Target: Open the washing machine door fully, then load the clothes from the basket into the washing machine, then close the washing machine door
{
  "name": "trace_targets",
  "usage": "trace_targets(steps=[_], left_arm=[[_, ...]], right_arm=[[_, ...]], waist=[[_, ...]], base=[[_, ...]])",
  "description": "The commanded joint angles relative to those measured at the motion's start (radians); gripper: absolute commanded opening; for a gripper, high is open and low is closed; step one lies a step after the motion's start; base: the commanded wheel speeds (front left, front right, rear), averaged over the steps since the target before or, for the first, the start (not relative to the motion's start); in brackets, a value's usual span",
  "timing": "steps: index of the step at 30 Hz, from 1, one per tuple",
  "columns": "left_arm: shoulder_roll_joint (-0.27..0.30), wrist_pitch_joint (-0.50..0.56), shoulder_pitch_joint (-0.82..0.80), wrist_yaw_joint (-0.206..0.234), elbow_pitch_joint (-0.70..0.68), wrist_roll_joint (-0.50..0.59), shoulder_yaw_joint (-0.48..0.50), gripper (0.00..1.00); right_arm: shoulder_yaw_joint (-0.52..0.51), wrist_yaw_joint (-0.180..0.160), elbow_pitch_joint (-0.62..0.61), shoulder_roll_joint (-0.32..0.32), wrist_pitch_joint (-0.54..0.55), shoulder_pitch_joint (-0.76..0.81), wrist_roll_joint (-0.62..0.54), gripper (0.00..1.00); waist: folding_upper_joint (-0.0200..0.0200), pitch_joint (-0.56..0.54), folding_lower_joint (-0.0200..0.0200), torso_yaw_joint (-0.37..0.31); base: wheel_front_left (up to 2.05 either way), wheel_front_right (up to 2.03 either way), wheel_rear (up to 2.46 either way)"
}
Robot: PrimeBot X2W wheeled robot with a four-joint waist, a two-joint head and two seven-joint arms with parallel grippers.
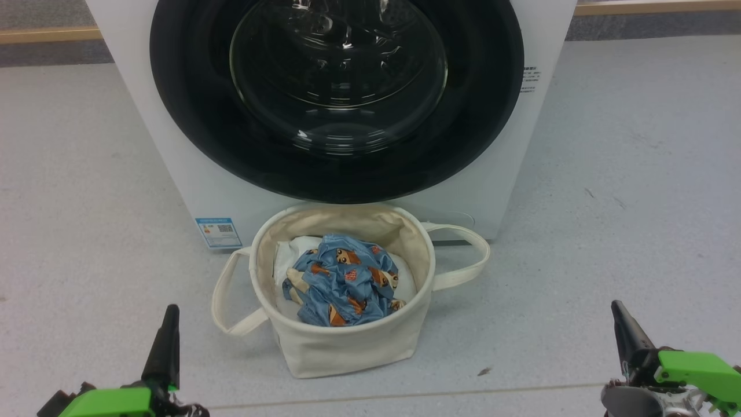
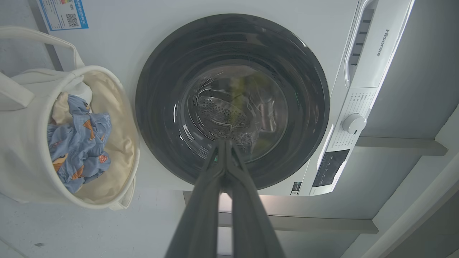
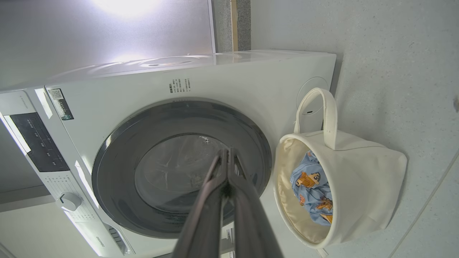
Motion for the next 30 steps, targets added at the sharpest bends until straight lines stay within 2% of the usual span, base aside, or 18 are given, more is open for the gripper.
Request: trace_targets(steps=[1, 30], left_arm=[[0.005, 0.008, -0.047, -0.007, -0.026, 0.012, 0.034, 0.0], [0.005, 0.009, -0.047, -0.007, -0.026, 0.013, 0.035, 0.0]], right_arm=[[0.019, 0.0, -0.031, -0.007, 0.008, -0.05, -0.004, 0.0], [0.019, 0.0, -0.031, -0.007, 0.008, -0.05, -0.004, 0.0]], waist=[[0.0, 0.0, 0.0, 0.0], [0.0, 0.0, 0.0, 0.0]], base=[[0.0, 0.0, 0.0], [0.0, 0.0, 0.0]])
